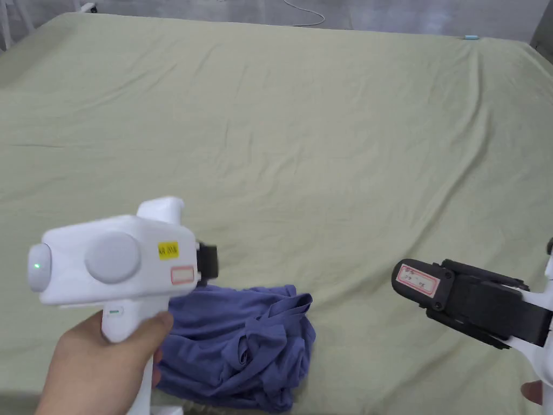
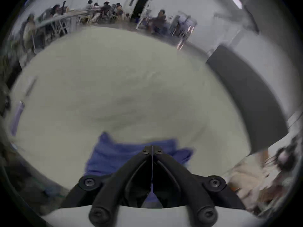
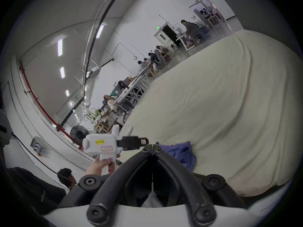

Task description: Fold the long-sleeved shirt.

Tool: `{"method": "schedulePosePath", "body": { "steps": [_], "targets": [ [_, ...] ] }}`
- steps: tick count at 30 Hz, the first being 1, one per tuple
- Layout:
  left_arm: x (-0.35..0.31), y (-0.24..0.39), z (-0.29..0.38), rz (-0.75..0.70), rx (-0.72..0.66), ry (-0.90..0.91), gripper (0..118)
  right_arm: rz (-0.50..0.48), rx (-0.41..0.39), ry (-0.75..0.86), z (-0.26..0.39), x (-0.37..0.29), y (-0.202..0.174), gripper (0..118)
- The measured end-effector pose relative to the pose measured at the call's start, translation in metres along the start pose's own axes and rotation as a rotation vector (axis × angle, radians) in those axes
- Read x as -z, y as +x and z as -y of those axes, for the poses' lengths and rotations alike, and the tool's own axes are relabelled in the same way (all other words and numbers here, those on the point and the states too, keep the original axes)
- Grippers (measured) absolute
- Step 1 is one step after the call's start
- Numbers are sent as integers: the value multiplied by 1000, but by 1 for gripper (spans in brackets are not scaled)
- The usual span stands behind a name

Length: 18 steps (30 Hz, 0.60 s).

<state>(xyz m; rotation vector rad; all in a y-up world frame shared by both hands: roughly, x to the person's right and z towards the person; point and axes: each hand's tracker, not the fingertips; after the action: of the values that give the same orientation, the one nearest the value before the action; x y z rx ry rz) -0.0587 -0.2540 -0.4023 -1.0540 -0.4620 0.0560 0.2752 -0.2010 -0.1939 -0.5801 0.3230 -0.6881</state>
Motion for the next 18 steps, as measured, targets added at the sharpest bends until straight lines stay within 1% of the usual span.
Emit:
{"method": "schedulePosePath", "body": {
  "steps": [1, 2, 4, 6, 8, 9, 10, 11, 12, 13, 14, 15, 17, 18],
  "targets": [
    [10, 7, 13, -83, 72, -54, 0, 13, -1, -19, 2, 3, 0, 0],
    [21, 11, 25, -99, 108, -100, 0, 26, -7, -28, 4, 5, 0, 0],
    [48, 25, 53, 22, 117, -214, 0, 42, -14, -38, 7, 7, 0, 0],
    [75, 47, 78, 72, 151, -313, 0, 53, -14, -49, 9, 7, 0, 0],
    [82, 82, 101, 82, 228, -325, 0, 66, -7, -52, 10, 6, 2, 0],
    [79, 97, 105, 41, 286, -259, 0, 73, -3, -54, 10, 5, 2, 0],
    [78, 107, 105, 47, 299, -235, 0, 83, 2, -55, 11, 4, 2, 0],
    [81, 111, 101, 128, 264, -251, 0, 90, 4, -53, 11, 3, 2, 0],
    [86, 112, 96, 258, 167, -290, 0, 94, 7, -50, 12, 0, 2, 0],
    [91, 116, 93, 354, 83, -348, 0, 97, 9, -47, 12, -1, 2, 0],
    [96, 123, 93, 403, 56, -376, 0, 98, 13, -41, 12, -3, 2, 0],
    [97, 130, 93, 415, 75, -369, 0, 99, 16, -36, 12, -4, 1, 0],
    [91, 137, 85, 362, 155, -292, 0, 99, 22, -11, 9, -8, -2, 0],
    [83, 129, 76, 369, 136, -273, 0, 97, 27, 9, 8, -10, -4, 0]
  ]
}}
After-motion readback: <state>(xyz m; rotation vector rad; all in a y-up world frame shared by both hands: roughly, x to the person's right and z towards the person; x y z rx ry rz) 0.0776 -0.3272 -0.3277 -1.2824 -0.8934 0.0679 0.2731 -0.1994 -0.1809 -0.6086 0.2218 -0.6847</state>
